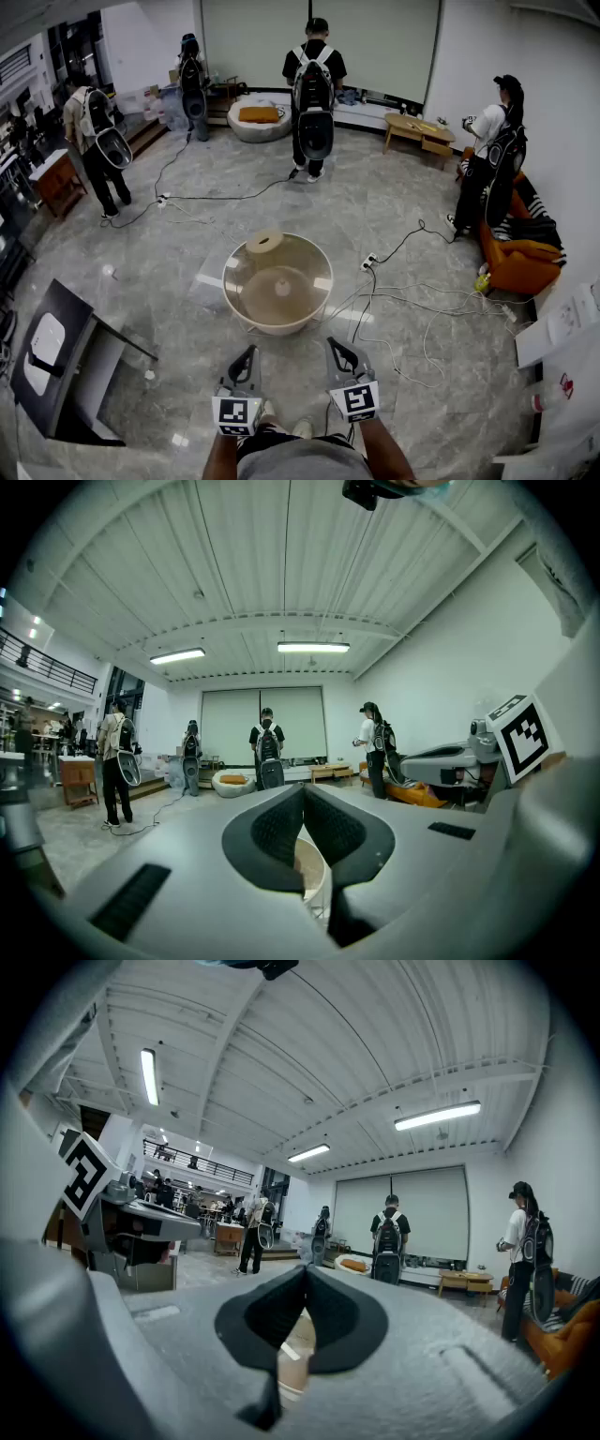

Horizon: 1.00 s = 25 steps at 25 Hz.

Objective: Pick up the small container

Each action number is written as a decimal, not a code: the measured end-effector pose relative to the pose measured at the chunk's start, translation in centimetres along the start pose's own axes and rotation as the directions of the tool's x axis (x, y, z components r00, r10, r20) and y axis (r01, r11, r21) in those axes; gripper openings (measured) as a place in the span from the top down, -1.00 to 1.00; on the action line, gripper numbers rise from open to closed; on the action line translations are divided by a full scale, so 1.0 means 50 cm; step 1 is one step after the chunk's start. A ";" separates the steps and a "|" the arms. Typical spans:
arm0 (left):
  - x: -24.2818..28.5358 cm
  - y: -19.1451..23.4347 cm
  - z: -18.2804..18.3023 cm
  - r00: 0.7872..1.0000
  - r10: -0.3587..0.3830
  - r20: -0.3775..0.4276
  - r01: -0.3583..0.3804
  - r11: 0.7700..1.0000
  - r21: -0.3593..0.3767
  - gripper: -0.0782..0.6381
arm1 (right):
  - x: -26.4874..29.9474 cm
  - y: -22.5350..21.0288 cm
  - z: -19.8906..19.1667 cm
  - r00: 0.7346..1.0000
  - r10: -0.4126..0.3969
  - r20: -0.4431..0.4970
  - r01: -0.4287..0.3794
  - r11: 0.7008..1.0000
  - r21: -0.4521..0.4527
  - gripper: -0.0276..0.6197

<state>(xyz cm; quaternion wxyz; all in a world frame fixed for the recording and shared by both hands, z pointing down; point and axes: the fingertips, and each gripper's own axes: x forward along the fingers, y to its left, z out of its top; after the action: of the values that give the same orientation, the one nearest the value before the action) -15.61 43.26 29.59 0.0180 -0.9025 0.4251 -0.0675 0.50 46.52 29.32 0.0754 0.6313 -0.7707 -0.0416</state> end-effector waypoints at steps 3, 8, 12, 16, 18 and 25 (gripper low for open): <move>0.004 0.001 -0.001 1.000 0.001 0.000 -0.001 1.000 0.004 0.73 | 0.003 -0.002 0.002 1.000 -0.005 0.019 0.004 1.000 0.014 0.91; 0.014 0.000 -0.002 1.000 -0.003 -0.004 0.003 1.000 0.008 0.73 | 0.013 -0.007 0.000 1.000 -0.009 0.017 0.009 1.000 0.011 0.91; 0.041 0.010 -0.003 1.000 -0.004 -0.008 0.004 1.000 0.009 0.73 | 0.032 -0.019 -0.006 1.000 -0.015 0.014 0.015 1.000 0.016 0.91; 0.090 0.017 -0.004 1.000 -0.015 -0.010 0.015 1.000 0.004 0.73 | 0.063 -0.048 -0.023 1.000 -0.020 0.000 0.020 1.000 0.023 0.91; 0.127 0.024 -0.008 1.000 -0.023 -0.013 0.023 1.000 0.004 0.73 | 0.092 -0.068 -0.033 1.000 -0.026 -0.008 0.026 0.999 0.028 0.91; 0.293 0.086 -0.013 0.999 -0.033 -0.028 0.032 0.999 -0.021 0.73 | 0.242 -0.149 -0.056 0.999 -0.033 -0.032 0.034 0.999 0.032 0.91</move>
<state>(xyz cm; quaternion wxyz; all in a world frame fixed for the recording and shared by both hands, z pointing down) -9.75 29.26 31.42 0.0014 -0.9084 0.4112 -0.0760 5.84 33.28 31.66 0.0765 0.6459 -0.7593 -0.0203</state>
